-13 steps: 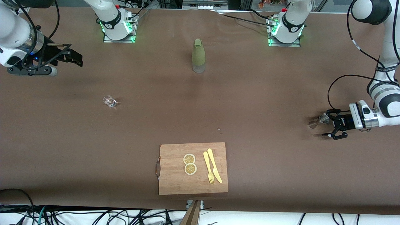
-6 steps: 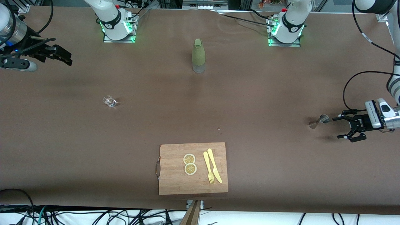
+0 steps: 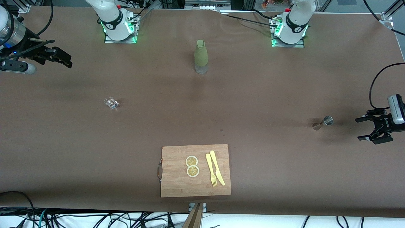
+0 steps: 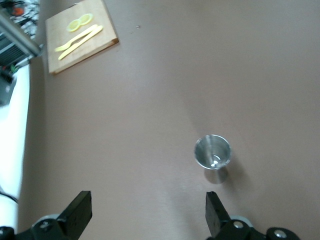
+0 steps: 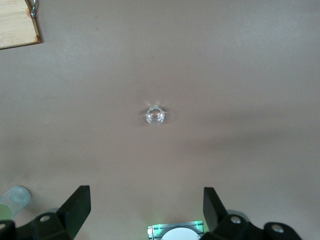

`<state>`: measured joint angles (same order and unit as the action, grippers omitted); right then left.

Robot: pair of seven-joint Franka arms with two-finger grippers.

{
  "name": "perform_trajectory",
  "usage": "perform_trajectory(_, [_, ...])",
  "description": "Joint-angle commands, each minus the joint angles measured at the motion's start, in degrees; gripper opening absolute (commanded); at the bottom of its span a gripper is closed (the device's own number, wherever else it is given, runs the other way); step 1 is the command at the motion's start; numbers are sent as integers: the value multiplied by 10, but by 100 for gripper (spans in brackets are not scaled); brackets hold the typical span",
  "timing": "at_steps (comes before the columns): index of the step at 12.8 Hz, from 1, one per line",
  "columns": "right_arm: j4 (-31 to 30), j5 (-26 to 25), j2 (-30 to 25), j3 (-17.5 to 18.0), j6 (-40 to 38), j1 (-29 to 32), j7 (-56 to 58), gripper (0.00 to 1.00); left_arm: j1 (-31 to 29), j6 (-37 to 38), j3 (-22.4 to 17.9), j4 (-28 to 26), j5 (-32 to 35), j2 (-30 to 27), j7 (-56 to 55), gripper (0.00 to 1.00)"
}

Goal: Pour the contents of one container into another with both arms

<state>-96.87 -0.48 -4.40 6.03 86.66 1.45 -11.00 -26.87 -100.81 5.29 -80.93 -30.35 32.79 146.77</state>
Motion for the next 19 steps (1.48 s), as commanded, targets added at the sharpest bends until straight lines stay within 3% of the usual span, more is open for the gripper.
perform_trajectory(1, [13, -1, 4, 4, 2, 3, -7, 100, 58, 3, 8, 40, 64, -28, -1, 100])
perform_trajectory(7, [12, -1, 4, 4, 3, 3, -7, 100, 149, 2, 17, 74, 198, -75, 23, 100])
perform_trajectory(11, [12, -5, 4, 4, 3, 2, -7, 100, 169, -15, 18, 67, 220, -109, 143, 100])
perform_trajectory(12, [12, -5, 4, 4, 3, 2, -7, 100, 186, -26, 20, 59, 258, -121, 172, 100])
perform_trajectory(14, [12, -5, 4, 4, 3, 2, -7, 100, 193, -60, 22, 8, 286, -156, 212, 100])
perform_trajectory(16, [12, -5, 4, 4, 3, 2, -7, 100, 199, -127, 22, -91, 292, -215, 260, 100])
perform_trajectory(19, [12, -6, 4, 4, 4, 2, -7, 100, 205, -138, 17, -181, 292, -286, 294, 100])
